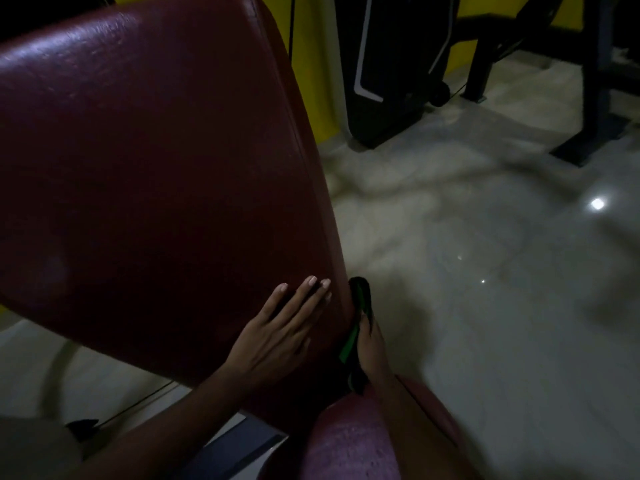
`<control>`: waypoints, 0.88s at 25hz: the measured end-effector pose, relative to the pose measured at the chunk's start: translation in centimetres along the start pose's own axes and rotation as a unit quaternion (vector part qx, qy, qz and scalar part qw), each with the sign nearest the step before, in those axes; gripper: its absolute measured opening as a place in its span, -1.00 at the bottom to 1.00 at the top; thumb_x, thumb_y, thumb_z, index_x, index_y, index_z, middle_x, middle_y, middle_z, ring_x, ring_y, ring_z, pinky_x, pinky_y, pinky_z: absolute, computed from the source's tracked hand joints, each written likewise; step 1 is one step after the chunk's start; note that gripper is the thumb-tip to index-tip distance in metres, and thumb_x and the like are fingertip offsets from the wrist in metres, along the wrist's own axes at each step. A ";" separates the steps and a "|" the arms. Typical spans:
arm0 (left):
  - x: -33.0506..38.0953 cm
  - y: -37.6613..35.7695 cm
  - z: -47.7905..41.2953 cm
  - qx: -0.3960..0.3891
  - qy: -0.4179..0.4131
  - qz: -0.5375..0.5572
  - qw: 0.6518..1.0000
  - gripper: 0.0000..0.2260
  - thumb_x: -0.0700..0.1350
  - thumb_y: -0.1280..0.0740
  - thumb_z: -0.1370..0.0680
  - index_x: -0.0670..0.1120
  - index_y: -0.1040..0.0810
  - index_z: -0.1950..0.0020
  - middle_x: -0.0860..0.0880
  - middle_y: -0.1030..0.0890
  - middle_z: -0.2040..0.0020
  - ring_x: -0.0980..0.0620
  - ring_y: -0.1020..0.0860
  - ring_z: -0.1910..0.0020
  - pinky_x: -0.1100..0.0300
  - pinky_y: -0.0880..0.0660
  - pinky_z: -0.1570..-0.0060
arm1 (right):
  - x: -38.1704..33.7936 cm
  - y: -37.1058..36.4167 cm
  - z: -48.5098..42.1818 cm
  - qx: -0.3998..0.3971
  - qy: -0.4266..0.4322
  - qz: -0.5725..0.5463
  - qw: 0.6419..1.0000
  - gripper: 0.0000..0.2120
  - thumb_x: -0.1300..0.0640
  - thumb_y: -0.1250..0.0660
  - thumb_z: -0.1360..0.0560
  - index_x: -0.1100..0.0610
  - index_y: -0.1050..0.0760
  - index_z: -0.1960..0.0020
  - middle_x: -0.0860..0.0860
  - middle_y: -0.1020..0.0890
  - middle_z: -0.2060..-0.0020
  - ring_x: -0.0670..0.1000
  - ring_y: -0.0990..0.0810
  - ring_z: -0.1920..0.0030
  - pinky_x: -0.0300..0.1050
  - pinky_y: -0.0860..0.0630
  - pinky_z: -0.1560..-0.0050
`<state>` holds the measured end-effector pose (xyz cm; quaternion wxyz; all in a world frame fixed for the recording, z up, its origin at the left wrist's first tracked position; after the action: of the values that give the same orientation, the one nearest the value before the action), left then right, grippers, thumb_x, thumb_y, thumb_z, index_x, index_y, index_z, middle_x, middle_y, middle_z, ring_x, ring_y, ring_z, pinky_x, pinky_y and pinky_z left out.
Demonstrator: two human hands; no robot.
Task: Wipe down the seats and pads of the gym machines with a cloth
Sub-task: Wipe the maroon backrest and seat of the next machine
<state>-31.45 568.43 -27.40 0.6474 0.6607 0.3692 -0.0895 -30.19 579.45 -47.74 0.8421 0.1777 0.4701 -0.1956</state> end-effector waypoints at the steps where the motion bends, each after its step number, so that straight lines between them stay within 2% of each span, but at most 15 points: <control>1: 0.0 0.2 -0.1 0.003 0.002 0.002 1.000 -0.43 0.00 -0.13 -0.49 -0.13 -0.23 -0.49 -0.07 -0.13 -0.52 -0.07 0.00 -0.51 -0.05 0.21 -0.49 | 0.0 0.2 0.1 0.001 0.002 0.014 1.000 -0.59 0.01 0.00 -0.64 0.23 -0.34 -0.35 0.20 -0.50 -0.19 0.15 -0.49 -0.19 -0.20 -0.34 -0.01; 4: -0.1 1.0 -0.3 0.000 0.010 0.035 0.999 -0.42 0.00 -0.15 -0.47 -0.13 -0.22 -0.48 -0.08 -0.17 -0.52 -0.08 -0.08 -0.51 -0.04 0.15 -0.48 | -2.5 1.5 1.4 0.023 0.059 0.046 0.997 -0.65 0.10 -0.08 -0.63 0.30 -0.37 -0.29 0.24 -0.52 -0.11 0.18 -0.51 -0.14 -0.26 -0.28 0.11; 7: -0.6 2.8 0.1 -0.017 0.051 0.150 0.987 -0.43 0.05 -0.15 -0.50 -0.10 -0.20 -0.49 -0.09 -0.19 -0.51 -0.06 -0.12 -0.50 -0.01 0.06 -0.47 | -7.1 3.1 5.1 0.050 0.102 -0.010 0.993 -0.63 0.01 -0.15 -0.60 0.26 -0.40 -0.25 0.17 -0.54 -0.07 0.14 -0.52 -0.13 -0.21 -0.35 0.00; 8: -0.8 3.9 0.6 -0.016 0.087 0.219 0.972 -0.44 0.08 -0.14 -0.53 -0.08 -0.17 -0.50 -0.07 -0.18 -0.51 -0.03 -0.11 -0.51 0.02 0.05 -0.48 | -8.8 3.5 7.1 0.055 0.111 -0.035 0.992 -0.63 -0.01 -0.16 -0.59 0.25 -0.41 -0.25 0.12 -0.54 -0.04 0.11 -0.52 -0.12 -0.21 -0.37 -0.02; 9: -1.6 5.2 1.4 -0.008 0.141 0.318 0.937 -0.45 0.12 -0.11 -0.56 -0.04 -0.15 -0.51 -0.02 -0.17 -0.52 0.02 -0.10 -0.51 0.08 0.06 -0.49 | -10.6 3.9 9.4 0.056 0.117 -0.046 0.991 -0.64 0.01 -0.17 -0.59 0.24 -0.41 -0.26 0.07 -0.52 -0.03 0.06 -0.52 -0.11 -0.22 -0.37 -0.03; 10: -2.7 6.6 2.6 0.000 0.216 0.435 0.874 -0.47 0.15 -0.10 -0.56 0.03 -0.13 -0.51 0.06 -0.16 -0.52 0.12 -0.10 -0.51 0.19 0.06 -0.49 | -12.4 4.0 11.8 0.046 0.123 -0.039 0.991 -0.64 0.02 -0.19 -0.58 0.23 -0.40 -0.27 0.05 -0.52 -0.03 0.04 -0.51 -0.12 -0.23 -0.37 -0.04; 11: -3.7 7.3 4.1 0.005 0.295 0.552 0.780 -0.49 0.17 -0.10 -0.55 0.12 -0.13 -0.48 0.16 -0.17 -0.50 0.24 -0.12 -0.48 0.32 0.04 -0.46 | -14.3 3.7 14.1 0.022 0.133 -0.027 0.990 -0.63 0.01 -0.22 -0.57 0.20 -0.39 -0.28 0.04 -0.53 -0.05 0.03 -0.51 -0.13 -0.21 -0.40 -0.06; 12: -4.4 7.9 5.6 0.015 0.377 0.646 0.664 -0.53 0.17 -0.11 -0.54 0.18 -0.15 -0.44 0.24 -0.19 -0.46 0.32 -0.15 -0.45 0.42 -0.02 -0.41 | -15.7 3.1 16.4 -0.014 0.137 -0.020 0.990 -0.63 -0.02 -0.24 -0.55 0.16 -0.38 -0.28 0.03 -0.54 -0.08 0.03 -0.52 -0.14 -0.18 -0.42 -0.09; 13: -4.7 8.3 7.0 0.026 0.443 0.703 0.556 -0.56 0.16 -0.11 -0.54 0.17 -0.19 -0.41 0.23 -0.22 -0.44 0.32 -0.20 -0.42 0.44 -0.09 -0.37 | -17.1 2.2 18.5 -0.057 0.140 -0.014 0.988 -0.65 -0.02 -0.26 -0.55 0.11 -0.37 -0.26 0.01 -0.55 -0.08 0.02 -0.53 -0.13 -0.17 -0.45 -0.09; 15: -4.3 9.1 8.8 0.053 0.502 0.786 0.356 -0.59 0.10 -0.08 -0.60 0.00 -0.31 -0.42 0.01 -0.39 -0.39 0.14 -0.41 -0.32 0.28 -0.32 -0.32 | -19.6 -1.0 22.4 -0.157 0.144 0.003 0.977 -0.71 -0.03 -0.22 -0.56 0.08 -0.38 -0.22 0.00 -0.55 -0.06 -0.01 -0.54 -0.10 -0.21 -0.46 -0.05; 16: -4.0 9.8 9.6 0.072 0.514 0.812 0.269 -0.58 0.07 -0.06 -0.60 -0.10 -0.38 -0.37 -0.09 -0.50 -0.27 0.09 -0.53 -0.17 0.25 -0.45 -0.20 | -20.1 -3.0 24.0 -0.199 0.134 0.012 0.971 -0.67 -0.07 -0.17 -0.57 0.08 -0.39 -0.24 0.00 -0.54 -0.11 -0.04 -0.53 -0.12 -0.22 -0.46 -0.08; 17: -4.0 10.2 10.6 0.092 0.530 0.819 0.201 -0.57 0.08 -0.08 -0.58 -0.15 -0.42 -0.31 -0.13 -0.56 -0.15 0.07 -0.60 -0.02 0.25 -0.54 -0.04 | -20.3 -4.9 25.5 -0.242 0.122 0.016 0.962 -0.60 -0.13 -0.11 -0.57 0.08 -0.39 -0.29 0.00 -0.51 -0.18 -0.05 -0.51 -0.17 -0.20 -0.46 -0.15; 18: -4.4 10.6 11.7 0.120 0.539 0.818 0.158 -0.55 0.11 -0.15 -0.55 -0.17 -0.44 -0.29 -0.14 -0.57 -0.07 0.05 -0.61 0.06 0.24 -0.57 0.07 | -20.3 -6.9 26.9 -0.288 0.106 0.028 0.951 -0.53 -0.20 -0.07 -0.56 0.05 -0.39 -0.33 -0.01 -0.48 -0.25 -0.03 -0.48 -0.24 -0.13 -0.43 -0.26; 20: -6.5 11.1 14.6 0.176 0.556 0.804 0.121 -0.41 0.19 -0.37 -0.41 -0.17 -0.46 -0.28 -0.14 -0.61 -0.02 0.00 -0.63 0.08 0.20 -0.58 0.15 | -21.0 -10.0 29.1 -0.364 0.114 0.089 0.920 -0.47 -0.30 -0.08 -0.52 -0.03 -0.41 -0.35 -0.04 -0.47 -0.31 0.00 -0.42 -0.34 0.01 -0.34 -0.38; 22: -8.8 11.3 16.9 0.218 0.550 0.801 0.094 -0.43 0.16 -0.47 -0.32 -0.16 -0.52 -0.19 -0.13 -0.66 0.04 -0.02 -0.65 0.12 0.19 -0.60 0.19 | -24.4 -11.4 30.1 -0.386 0.215 0.157 0.883 -0.63 -0.12 -0.17 -0.57 0.00 -0.48 -0.29 -0.04 -0.52 -0.27 -0.06 -0.46 -0.28 0.00 -0.38 -0.34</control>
<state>-24.80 550.81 -15.66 -0.2148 0.5479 -0.1580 0.7929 -25.90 559.04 -13.15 0.7419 -0.0527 0.6440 0.1792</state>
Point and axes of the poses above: each hand's wrist, its own z-axis away from the middle knuckle, its own y-axis out of the back of the hand, x = y × z, the point moved 10 cm from there along -z, towards the middle knuckle
